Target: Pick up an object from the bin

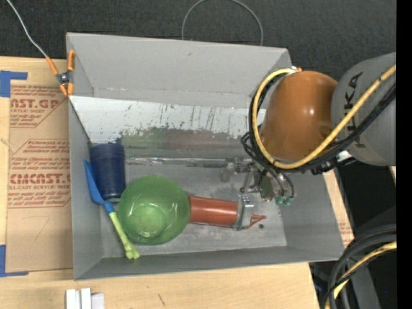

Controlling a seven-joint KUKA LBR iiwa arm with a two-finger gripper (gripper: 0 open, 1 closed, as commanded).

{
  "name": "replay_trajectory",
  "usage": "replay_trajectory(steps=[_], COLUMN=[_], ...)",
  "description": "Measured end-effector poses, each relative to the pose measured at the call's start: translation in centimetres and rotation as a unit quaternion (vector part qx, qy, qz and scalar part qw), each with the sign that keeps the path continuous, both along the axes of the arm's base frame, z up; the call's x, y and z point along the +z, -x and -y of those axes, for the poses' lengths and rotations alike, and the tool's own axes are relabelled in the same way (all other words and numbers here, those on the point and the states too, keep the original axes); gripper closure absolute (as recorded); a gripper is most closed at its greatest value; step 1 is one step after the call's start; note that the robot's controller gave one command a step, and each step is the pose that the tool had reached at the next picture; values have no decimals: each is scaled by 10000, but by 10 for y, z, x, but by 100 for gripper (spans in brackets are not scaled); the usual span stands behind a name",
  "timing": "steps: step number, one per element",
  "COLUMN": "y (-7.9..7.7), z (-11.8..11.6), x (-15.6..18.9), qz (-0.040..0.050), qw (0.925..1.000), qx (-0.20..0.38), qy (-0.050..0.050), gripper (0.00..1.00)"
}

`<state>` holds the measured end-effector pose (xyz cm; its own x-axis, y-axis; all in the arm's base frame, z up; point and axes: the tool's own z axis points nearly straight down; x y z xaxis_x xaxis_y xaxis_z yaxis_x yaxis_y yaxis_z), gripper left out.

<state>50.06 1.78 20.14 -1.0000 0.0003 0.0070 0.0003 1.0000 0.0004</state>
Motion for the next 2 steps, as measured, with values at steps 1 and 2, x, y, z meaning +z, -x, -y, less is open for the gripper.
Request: replay_trajectory(steps=[1, 2], y=[-2, 7], z=[0, 1], x=[4, -77], qz=[40, 33], qw=[10000, 9978], qx=[0, 669], qy=[-2, -3], gripper=[0, 0])
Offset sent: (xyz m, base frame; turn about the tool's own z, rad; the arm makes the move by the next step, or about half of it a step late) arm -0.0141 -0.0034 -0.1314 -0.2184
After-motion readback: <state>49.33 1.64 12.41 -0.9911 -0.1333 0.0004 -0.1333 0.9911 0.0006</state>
